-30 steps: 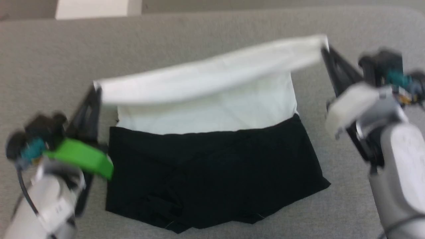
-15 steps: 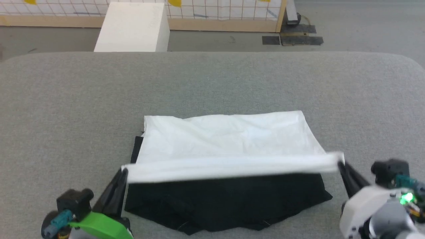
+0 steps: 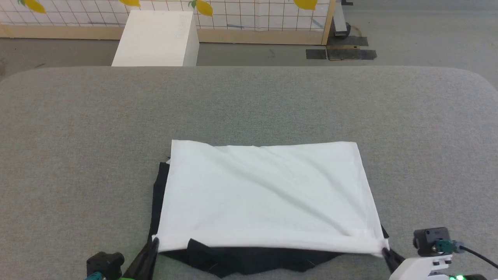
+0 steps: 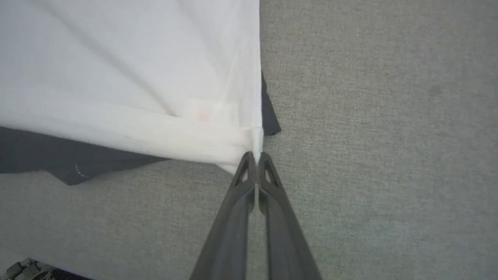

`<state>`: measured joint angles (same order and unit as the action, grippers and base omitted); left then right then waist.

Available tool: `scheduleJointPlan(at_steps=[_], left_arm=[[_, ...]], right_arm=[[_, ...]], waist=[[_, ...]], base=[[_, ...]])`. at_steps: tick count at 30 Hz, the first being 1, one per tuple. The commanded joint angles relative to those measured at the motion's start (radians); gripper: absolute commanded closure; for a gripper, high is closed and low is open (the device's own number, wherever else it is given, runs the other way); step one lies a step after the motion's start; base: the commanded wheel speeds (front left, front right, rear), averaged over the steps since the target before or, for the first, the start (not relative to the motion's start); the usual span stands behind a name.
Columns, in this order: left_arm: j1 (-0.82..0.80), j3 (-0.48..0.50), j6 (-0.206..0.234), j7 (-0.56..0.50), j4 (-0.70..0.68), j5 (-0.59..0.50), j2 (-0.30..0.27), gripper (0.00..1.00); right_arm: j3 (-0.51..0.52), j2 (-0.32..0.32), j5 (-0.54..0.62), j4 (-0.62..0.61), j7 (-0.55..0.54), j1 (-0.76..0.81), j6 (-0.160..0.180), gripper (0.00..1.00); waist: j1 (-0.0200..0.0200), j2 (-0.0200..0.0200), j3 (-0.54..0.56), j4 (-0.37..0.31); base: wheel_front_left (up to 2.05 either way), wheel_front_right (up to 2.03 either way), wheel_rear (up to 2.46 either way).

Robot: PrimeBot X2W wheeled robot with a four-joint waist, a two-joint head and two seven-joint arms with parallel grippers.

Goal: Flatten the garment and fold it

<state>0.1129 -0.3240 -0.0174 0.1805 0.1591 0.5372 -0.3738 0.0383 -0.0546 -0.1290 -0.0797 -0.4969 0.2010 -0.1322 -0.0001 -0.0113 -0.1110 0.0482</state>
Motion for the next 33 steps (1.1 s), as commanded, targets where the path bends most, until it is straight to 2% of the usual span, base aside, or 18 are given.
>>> scheduleJointPlan(at_steps=[1, 2, 8, 12, 16, 20, 26, 33], left_arm=[[0.018, 0.001, 0.003, 0.0, 0.011, 0.005, 0.005, 0.51], [0.021, 0.002, 0.007, -0.001, 0.017, 0.009, 0.007, 0.0], [0.034, 0.018, 0.025, 0.013, 0.039, 0.016, 0.006, 0.0], [0.019, 0.04, 0.042, 0.053, 0.022, -0.005, 0.01, 0.0], [-0.022, 0.062, 0.06, 0.076, -0.012, -0.053, 0.034, 0.0], [-0.086, 0.091, 0.06, 0.08, -0.054, -0.116, 0.072, 0.0], [-0.188, 0.136, 0.012, 0.081, -0.044, -0.192, 0.13, 0.0], [-0.285, 0.169, -0.037, 0.081, 0.039, -0.236, 0.161, 0.0]], right_arm=[[-0.006, 0.002, -0.007, 0.008, -0.005, 0.015, 0.002, 0.0], [-0.005, 0.002, -0.009, 0.01, -0.006, 0.017, 0.002, 0.0], [0.031, 0.004, -0.028, -0.006, 0.016, 0.027, 0.002, 0.0], [0.083, 0.004, -0.082, -0.029, 0.089, 0.011, 0.002, 0.0], [0.115, 0.004, -0.122, -0.008, 0.172, -0.028, 0.002, 0.0], [0.132, 0.004, -0.15, 0.059, 0.228, -0.094, 0.002, 0.0], [0.129, 0.004, -0.198, 0.203, 0.229, -0.208, 0.002, 0.0], [0.093, 0.004, -0.168, 0.395, 0.132, -0.323, 0.002, 0.0]], waist=[[0.0001, 0.0113, 0.004, 0.003], [0.0001, 0.0113, 0.007, 0.005], [0.0001, 0.0113, 0.031, 0.019], [0.0001, 0.0113, 0.042, 0.028], [0.0001, 0.0113, 0.048, 0.041], [0.0001, 0.0113, 0.048, 0.056], [0.0001, 0.0113, 0.038, 0.072], [0.0001, 0.0113, 0.025, 0.073]], base=[[0.0, 0.0, 0.0], [0.0, 0.0, 0.0], [0.0, 0.0, 0.0], [0.0, 0.0, 0.0], [0.0, 0.0, 0.0], [0.0, 0.0, 0.0], [0.0, 0.0, 0.0], [0.0, 0.0, 0.0]])
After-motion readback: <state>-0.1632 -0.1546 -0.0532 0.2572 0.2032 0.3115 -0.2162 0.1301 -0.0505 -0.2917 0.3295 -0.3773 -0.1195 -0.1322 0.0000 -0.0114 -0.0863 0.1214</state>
